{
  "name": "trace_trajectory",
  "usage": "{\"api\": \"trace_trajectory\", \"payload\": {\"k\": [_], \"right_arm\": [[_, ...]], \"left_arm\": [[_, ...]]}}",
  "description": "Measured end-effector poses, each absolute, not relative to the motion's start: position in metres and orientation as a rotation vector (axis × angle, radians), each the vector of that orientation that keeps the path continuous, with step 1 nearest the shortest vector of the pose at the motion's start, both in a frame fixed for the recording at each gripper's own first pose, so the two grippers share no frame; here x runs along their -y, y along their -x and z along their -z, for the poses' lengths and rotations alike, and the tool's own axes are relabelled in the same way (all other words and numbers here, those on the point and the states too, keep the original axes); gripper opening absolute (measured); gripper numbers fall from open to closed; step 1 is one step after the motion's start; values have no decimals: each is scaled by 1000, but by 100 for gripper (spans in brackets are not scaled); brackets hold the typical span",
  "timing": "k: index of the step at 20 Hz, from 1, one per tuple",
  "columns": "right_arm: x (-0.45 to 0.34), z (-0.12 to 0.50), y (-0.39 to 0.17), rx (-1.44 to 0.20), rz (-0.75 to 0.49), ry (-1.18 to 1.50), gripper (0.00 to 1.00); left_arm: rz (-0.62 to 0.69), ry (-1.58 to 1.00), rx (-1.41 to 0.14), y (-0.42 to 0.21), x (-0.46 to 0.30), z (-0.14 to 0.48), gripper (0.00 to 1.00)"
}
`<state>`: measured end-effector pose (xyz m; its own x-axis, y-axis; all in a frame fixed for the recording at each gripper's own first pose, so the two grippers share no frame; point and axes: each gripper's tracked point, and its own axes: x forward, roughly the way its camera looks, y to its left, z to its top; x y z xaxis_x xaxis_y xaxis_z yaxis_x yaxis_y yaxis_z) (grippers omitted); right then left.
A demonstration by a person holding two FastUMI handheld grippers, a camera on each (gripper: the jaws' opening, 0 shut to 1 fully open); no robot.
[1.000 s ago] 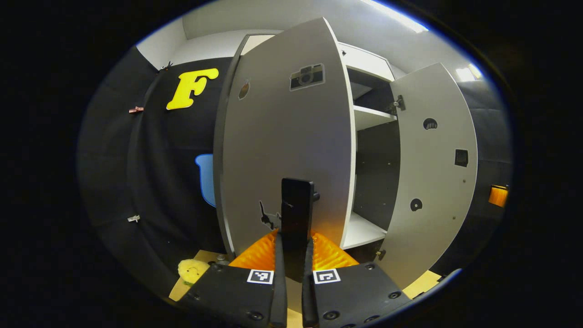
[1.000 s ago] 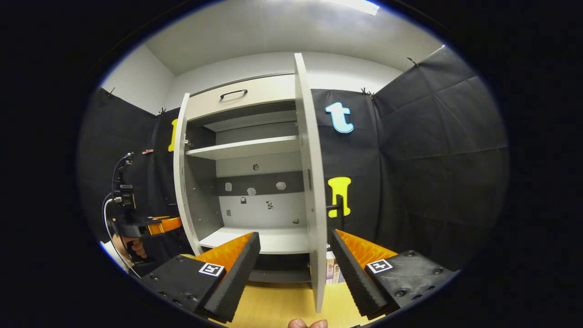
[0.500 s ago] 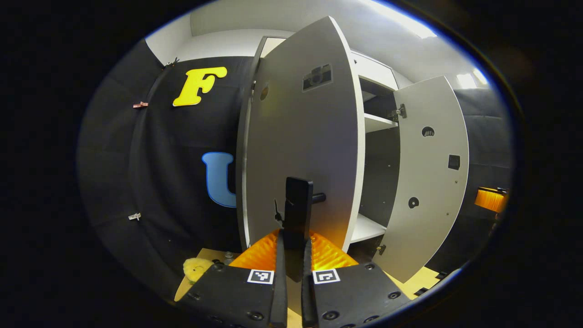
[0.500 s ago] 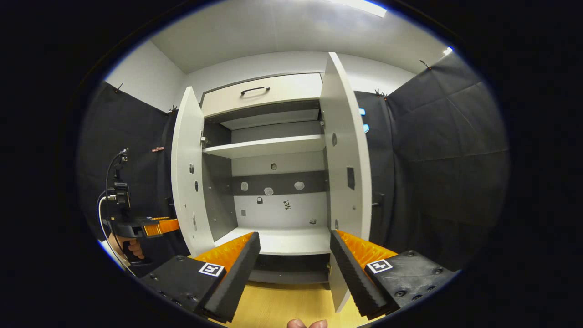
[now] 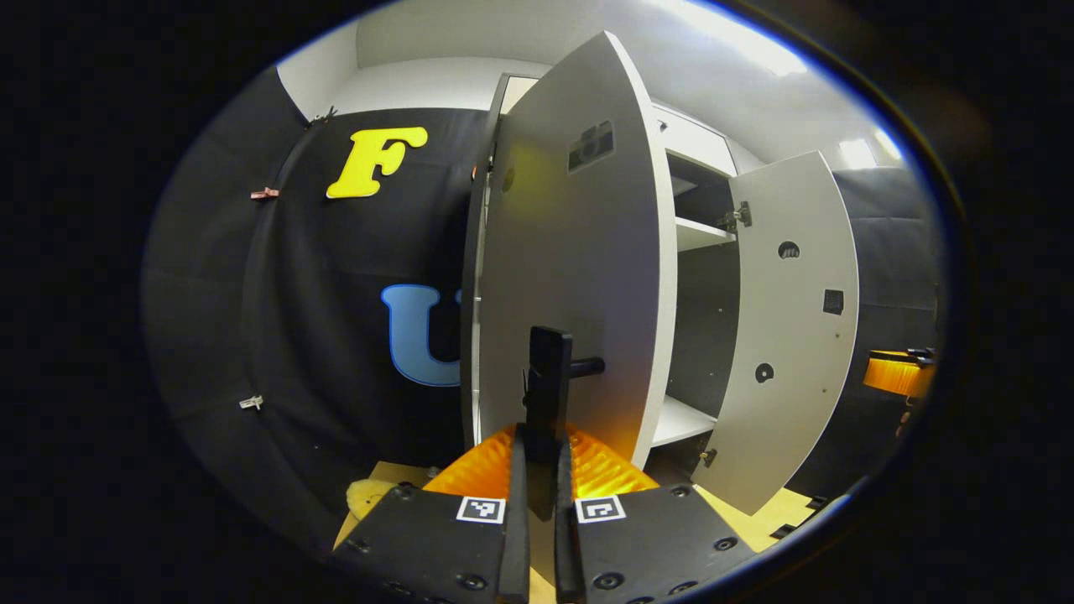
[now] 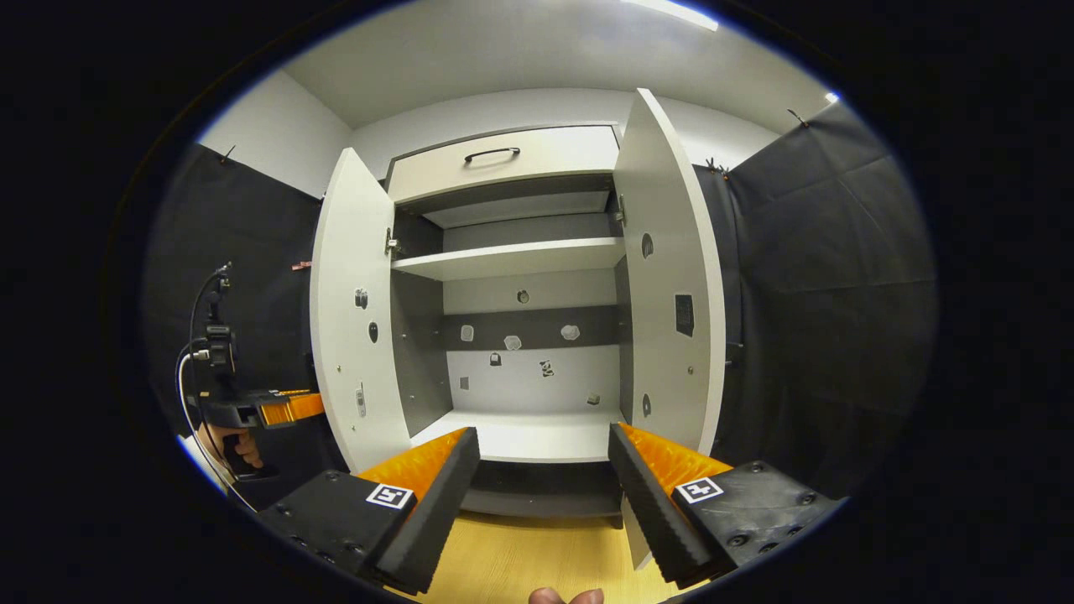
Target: Open the right door of the double-door shoe cabinet with the right hand, and open the left door with the left hand.
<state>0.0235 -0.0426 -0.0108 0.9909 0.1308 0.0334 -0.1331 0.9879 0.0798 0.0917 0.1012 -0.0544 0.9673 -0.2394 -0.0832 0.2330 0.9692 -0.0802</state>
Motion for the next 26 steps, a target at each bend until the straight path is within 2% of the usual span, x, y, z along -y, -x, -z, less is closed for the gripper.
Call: {"api": "trace_trajectory", "payload": {"k": [4, 5, 9, 10, 11, 17, 26], "right_arm": [[43, 9, -23, 29, -133, -91, 98], [43, 8, -23, 32, -135, -93, 98], [43, 7, -23, 39, -139, -84, 98], [43, 7, -22, 37, -143, -89, 98], [42, 6, -22, 35, -149, -96, 98], [41, 8, -20, 25, -159, -106, 98], [51, 6, -14, 22, -150, -121, 98]], "left_arm": [[193, 55, -90, -94, -120, 54, 14], [169, 56, -83, -95, -128, 52, 16], [71, 43, -80, -99, -167, 52, 12], [93, 51, -78, -102, -170, 53, 6], [123, 77, -78, -101, -168, 53, 5], [171, 113, -66, -102, -170, 54, 10], [81, 53, -46, -75, -176, 37, 12]]}}
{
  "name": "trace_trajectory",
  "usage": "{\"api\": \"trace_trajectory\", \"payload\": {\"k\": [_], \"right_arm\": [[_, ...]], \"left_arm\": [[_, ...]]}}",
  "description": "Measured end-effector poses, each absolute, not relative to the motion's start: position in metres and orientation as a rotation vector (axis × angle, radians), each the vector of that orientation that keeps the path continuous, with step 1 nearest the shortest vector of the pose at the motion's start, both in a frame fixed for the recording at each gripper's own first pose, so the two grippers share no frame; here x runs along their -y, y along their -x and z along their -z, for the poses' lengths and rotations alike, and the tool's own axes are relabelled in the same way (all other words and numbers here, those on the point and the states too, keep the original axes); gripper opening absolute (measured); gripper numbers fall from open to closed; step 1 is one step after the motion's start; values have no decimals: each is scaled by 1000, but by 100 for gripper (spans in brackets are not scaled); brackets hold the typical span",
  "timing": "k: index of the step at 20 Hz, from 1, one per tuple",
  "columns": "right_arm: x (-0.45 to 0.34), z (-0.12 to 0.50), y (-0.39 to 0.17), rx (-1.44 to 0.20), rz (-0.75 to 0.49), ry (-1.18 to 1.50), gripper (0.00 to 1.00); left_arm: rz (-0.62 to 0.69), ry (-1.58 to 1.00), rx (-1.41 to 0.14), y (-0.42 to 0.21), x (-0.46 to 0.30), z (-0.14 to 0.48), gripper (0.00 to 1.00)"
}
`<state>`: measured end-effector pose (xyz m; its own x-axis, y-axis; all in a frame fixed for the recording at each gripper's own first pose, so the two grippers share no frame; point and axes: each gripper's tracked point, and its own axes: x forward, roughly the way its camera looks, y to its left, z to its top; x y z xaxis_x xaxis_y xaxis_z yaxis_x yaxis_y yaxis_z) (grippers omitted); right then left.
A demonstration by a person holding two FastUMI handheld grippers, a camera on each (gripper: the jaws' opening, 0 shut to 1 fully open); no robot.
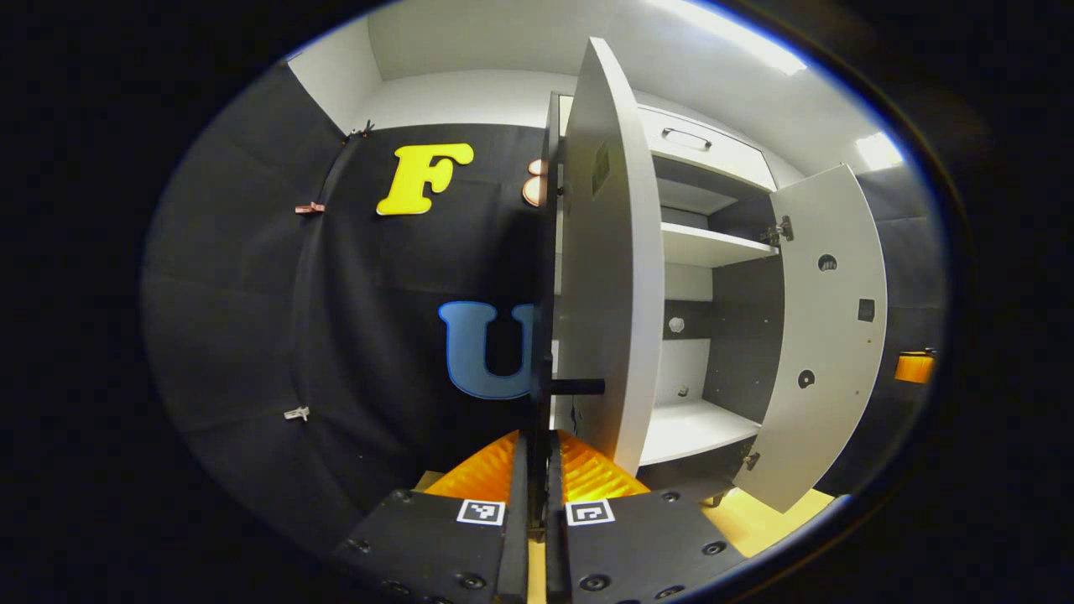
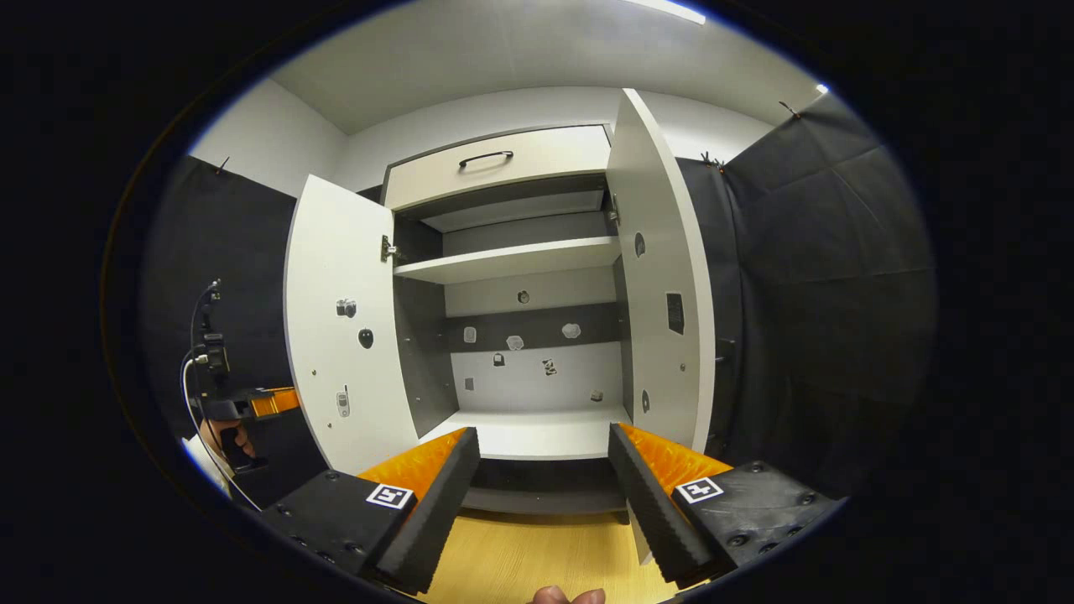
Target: Open the right door of the double-door shoe cabinet with the right hand, and open the left door with the left hand.
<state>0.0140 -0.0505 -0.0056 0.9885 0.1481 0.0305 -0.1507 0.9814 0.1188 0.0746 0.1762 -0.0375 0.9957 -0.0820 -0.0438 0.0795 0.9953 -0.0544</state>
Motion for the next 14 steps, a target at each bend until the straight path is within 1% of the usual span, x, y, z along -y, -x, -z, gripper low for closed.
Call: {"api": "trace_trajectory", "payload": {"k": [1, 5, 8, 10, 12, 13, 14], "right_arm": [[52, 4, -13, 23, -150, -123, 98], [55, 2, -15, 19, -152, -141, 98], [59, -3, -15, 25, -154, -143, 98], [59, -5, -15, 31, -153, -136, 98], [60, -7, -16, 33, -155, -137, 98], [60, -8, -17, 32, -155, -140, 98], [61, -9, -18, 33, -152, -142, 98]], "left_arm": [[70, 45, -38, -69, -176, 33, 13], [47, 41, -7, -42, -164, 21, 39], [55, 54, 12, -22, -150, 13, 80], [47, 50, 17, -14, -146, 12, 94], [41, 37, 7, -7, -137, 13, 100], [42, 36, 2, -4, -131, 13, 100], [44, 40, -2, -1, -124, 13, 98]]}}
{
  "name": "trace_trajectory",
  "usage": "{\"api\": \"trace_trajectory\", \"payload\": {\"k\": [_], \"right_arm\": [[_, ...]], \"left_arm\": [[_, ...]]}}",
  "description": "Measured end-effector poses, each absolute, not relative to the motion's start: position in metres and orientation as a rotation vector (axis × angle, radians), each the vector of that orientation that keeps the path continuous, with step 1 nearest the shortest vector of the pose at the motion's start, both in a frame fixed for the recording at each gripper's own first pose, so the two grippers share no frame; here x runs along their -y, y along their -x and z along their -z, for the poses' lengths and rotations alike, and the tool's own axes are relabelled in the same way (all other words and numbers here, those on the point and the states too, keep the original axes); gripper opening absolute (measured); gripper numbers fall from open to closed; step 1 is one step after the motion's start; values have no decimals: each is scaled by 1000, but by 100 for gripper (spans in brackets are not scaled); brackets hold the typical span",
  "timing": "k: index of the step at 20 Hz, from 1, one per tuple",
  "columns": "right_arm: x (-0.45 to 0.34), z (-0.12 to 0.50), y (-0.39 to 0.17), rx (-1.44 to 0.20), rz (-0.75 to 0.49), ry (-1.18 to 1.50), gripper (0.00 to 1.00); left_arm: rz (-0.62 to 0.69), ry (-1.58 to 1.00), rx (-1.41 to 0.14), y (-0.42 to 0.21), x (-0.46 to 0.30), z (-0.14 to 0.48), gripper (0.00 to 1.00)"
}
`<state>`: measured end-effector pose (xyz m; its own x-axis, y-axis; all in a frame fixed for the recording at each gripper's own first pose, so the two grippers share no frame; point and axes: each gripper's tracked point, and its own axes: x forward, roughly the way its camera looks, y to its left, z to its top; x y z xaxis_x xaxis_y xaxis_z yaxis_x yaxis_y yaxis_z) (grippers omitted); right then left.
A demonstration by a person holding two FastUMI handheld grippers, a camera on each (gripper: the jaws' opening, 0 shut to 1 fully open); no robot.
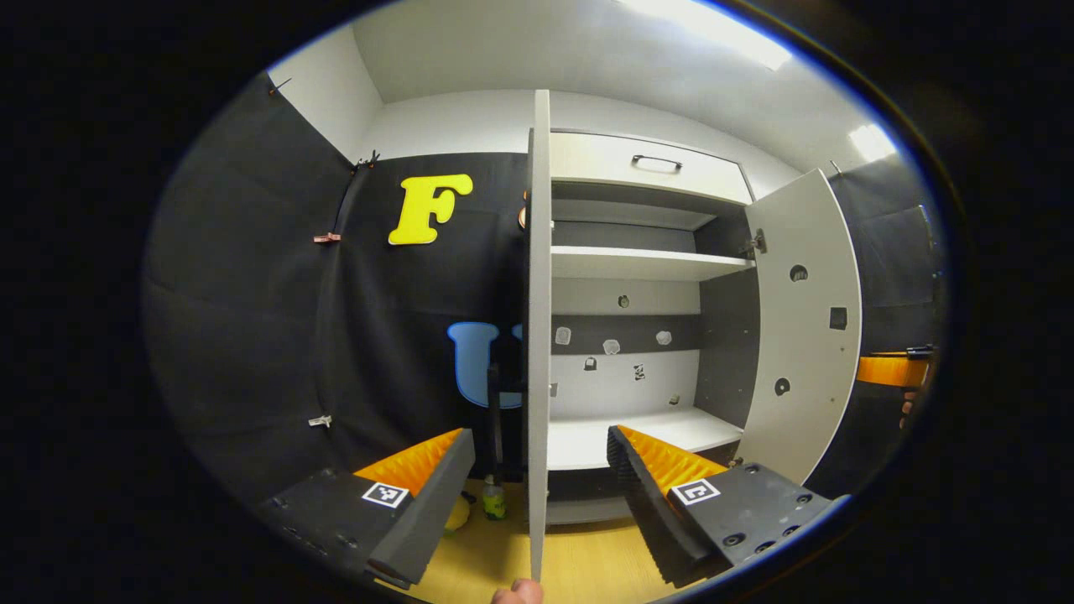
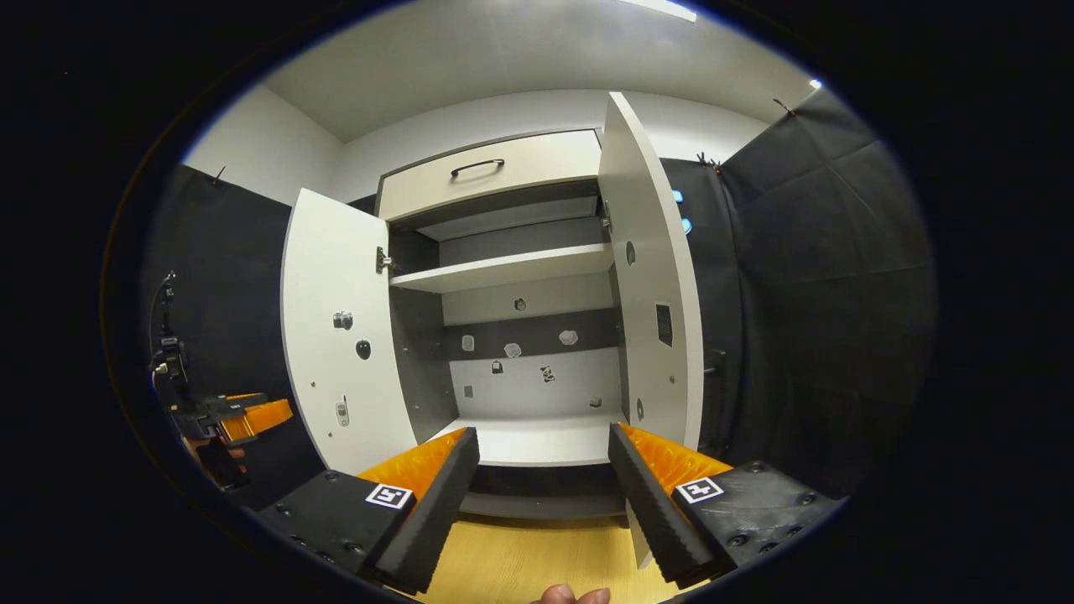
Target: Open the right door of the double-door shoe cabinet with the right hand, and open the left door with the left hand.
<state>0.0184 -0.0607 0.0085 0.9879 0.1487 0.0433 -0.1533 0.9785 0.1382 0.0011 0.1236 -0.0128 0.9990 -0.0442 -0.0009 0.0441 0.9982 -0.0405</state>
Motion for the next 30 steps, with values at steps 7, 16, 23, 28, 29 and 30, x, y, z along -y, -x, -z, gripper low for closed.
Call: {"api": "trace_trajectory", "payload": {"k": [7, 16, 23, 28, 29, 30], "right_arm": [[64, -10, -20, 35, -134, -134, 98], [60, -18, -17, 63, -145, -103, 97], [64, -19, -16, 58, -142, -120, 97], [69, -18, -15, 58, -131, -122, 97], [70, -18, -15, 59, -127, -120, 98], [71, -18, -16, 60, -124, -119, 97]], "left_arm": [[45, 37, -15, 13, -77, 8, 100], [84, 84, -7, 15, -38, -2, 98], [68, 57, -15, 16, -36, -4, 98], [46, 42, -14, 18, -39, -7, 98], [43, 35, -13, 18, -39, -8, 98], [40, 29, -10, 19, -39, -7, 98]]}}
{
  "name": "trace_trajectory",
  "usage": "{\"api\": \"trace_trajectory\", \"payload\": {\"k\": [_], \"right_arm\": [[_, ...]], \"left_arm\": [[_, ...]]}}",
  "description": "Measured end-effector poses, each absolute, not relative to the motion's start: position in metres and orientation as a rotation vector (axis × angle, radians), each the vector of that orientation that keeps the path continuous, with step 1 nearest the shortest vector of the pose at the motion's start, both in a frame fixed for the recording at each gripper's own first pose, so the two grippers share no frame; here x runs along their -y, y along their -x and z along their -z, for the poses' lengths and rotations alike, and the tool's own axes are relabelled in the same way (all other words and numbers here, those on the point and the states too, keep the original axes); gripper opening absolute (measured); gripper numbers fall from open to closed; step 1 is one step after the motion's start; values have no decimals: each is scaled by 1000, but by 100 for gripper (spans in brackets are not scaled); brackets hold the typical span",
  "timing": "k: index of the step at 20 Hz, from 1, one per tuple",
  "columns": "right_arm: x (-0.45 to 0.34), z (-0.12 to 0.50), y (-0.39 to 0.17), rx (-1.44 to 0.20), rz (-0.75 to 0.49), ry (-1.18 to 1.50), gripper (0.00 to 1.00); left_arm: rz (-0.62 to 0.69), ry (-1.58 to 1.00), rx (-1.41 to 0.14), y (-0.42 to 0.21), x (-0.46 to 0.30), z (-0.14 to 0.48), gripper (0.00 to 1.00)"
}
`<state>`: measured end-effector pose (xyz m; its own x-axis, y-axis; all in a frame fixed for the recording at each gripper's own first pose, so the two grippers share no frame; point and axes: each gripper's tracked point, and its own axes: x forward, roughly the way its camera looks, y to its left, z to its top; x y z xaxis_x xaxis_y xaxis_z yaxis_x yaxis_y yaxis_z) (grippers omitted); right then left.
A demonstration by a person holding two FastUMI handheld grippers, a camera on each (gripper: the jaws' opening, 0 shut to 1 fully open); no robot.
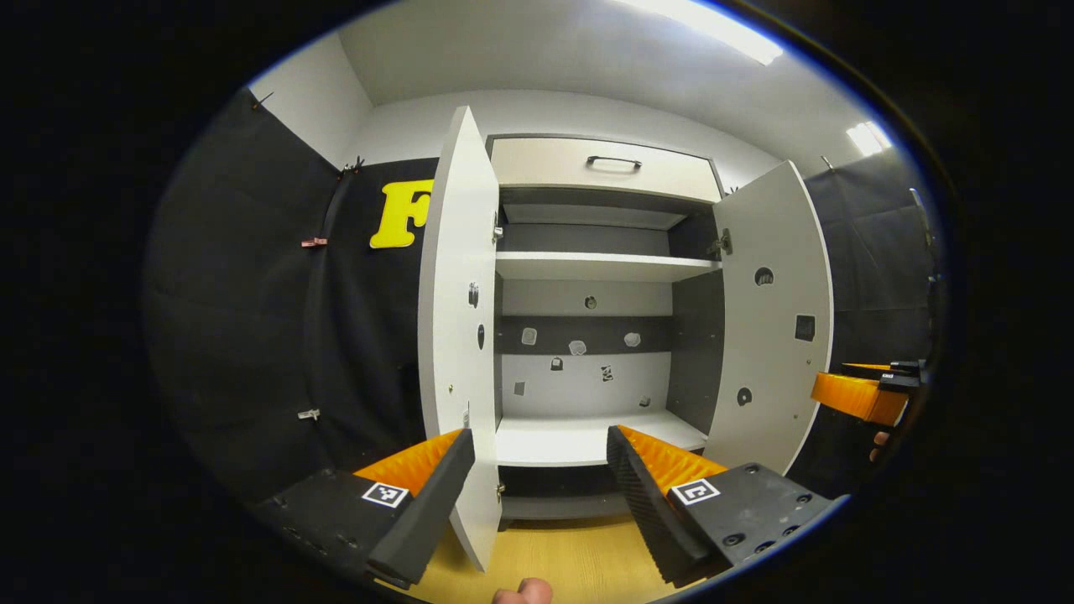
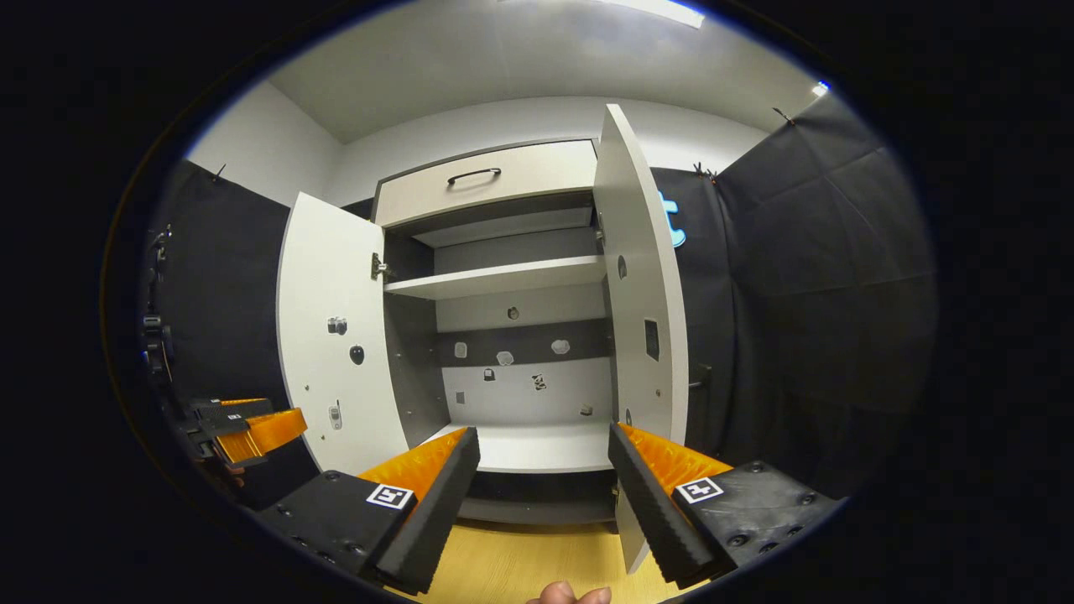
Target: Open the right door of the double-door shoe cabinet with the right hand, and open the left door with the left hand.
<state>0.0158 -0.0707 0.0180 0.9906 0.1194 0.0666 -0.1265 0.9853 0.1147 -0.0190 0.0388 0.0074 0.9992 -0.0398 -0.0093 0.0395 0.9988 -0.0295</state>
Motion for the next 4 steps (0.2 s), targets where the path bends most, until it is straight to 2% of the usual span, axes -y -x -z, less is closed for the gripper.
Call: {"api": "trace_trajectory", "payload": {"k": [4], "right_arm": [[70, -18, -15, 56, -120, -114, 97]], "left_arm": [[20, 5, -7, 20, -42, -9, 98]]}}
